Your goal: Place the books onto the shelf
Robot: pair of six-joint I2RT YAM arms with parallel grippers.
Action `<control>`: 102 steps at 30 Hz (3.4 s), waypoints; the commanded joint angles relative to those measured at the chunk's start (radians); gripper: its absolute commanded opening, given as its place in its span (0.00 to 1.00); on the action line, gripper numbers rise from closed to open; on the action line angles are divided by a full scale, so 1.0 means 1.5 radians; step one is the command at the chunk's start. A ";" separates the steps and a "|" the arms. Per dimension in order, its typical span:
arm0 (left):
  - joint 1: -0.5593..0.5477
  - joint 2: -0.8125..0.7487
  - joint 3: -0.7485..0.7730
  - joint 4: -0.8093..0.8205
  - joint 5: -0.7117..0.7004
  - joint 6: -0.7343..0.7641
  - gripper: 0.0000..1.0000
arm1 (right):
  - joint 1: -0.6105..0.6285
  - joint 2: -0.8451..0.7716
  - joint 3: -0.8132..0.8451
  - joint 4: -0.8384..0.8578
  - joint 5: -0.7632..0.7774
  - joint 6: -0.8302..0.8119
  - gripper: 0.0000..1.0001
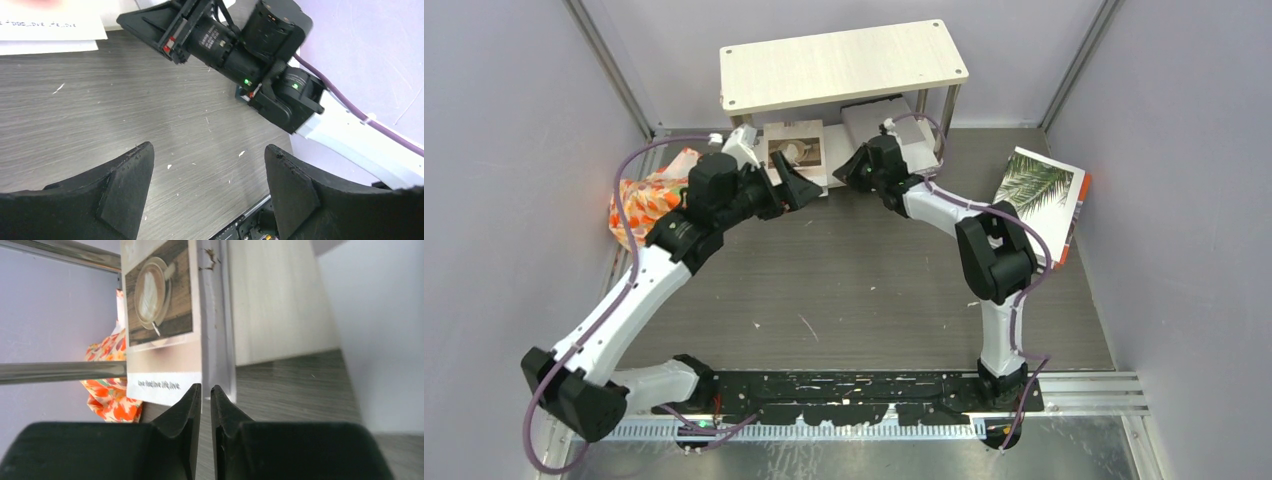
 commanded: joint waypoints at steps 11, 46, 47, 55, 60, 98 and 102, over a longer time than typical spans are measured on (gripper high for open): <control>0.000 -0.160 -0.085 -0.027 -0.133 0.050 0.81 | 0.010 0.124 0.179 0.053 0.037 0.041 0.06; 0.001 -0.205 -0.123 0.025 -0.140 0.111 0.82 | 0.021 0.179 0.250 0.089 0.083 0.030 0.38; 0.001 -0.207 -0.123 0.025 -0.140 0.109 0.82 | 0.021 0.171 0.239 0.095 0.084 0.028 0.38; 0.000 -0.216 -0.125 0.026 -0.138 0.100 0.82 | 0.021 0.104 0.169 0.125 0.095 0.014 0.42; 0.001 -0.219 -0.122 0.025 -0.138 0.100 0.81 | 0.021 0.064 0.123 0.138 0.101 0.010 0.43; -0.004 -0.172 -0.127 0.076 -0.040 0.026 0.86 | 0.019 -0.412 -0.152 -0.422 0.542 -0.214 0.63; -0.005 -0.145 -0.123 0.087 -0.010 0.027 0.87 | -0.002 -0.443 -0.163 -0.494 0.602 -0.160 0.66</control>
